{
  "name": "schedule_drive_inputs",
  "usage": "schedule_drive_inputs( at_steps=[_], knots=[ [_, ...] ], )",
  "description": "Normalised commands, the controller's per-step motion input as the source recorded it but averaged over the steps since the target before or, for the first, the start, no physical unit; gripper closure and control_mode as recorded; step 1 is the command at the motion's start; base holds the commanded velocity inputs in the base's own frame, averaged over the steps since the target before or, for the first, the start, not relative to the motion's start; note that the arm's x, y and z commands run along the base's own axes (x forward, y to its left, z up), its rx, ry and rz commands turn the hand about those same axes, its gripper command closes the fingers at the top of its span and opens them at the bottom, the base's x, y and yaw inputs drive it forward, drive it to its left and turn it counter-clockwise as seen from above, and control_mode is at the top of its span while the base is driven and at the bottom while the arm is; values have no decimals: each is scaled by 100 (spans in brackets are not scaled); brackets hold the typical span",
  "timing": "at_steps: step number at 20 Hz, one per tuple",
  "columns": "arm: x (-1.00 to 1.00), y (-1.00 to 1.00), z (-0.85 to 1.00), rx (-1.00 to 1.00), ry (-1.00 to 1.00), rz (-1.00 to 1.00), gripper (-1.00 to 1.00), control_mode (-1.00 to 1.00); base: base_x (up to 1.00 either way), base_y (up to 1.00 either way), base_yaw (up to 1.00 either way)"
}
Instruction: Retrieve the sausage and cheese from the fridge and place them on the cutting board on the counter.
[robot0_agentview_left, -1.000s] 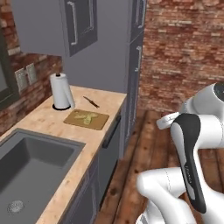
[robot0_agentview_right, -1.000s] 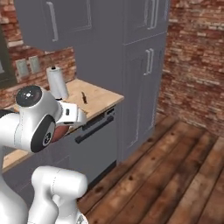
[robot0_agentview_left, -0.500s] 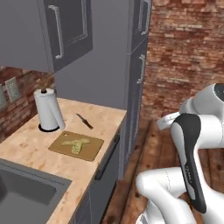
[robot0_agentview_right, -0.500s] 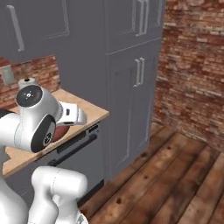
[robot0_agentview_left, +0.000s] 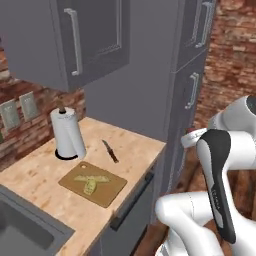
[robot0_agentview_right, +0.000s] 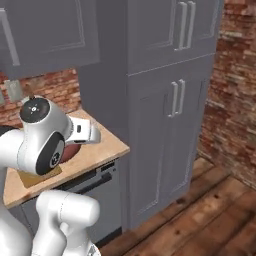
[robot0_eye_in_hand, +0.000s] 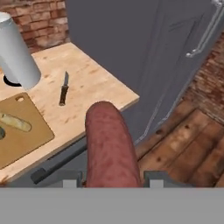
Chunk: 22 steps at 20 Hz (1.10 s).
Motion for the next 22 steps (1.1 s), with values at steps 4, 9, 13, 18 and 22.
schedule_drive_inputs(
  at_steps=[4,9,13,18,22],
  knots=[
    [0,0,0,0,0,0,100,100,14,-10,91],
    [0,0,0,0,0,0,100,100,1,-8,100],
    [0,0,0,0,0,0,100,100,7,-11,94],
    [0,0,0,0,0,0,100,100,33,-42,39],
    [0,0,0,0,0,0,100,100,16,-54,13]
  ],
)
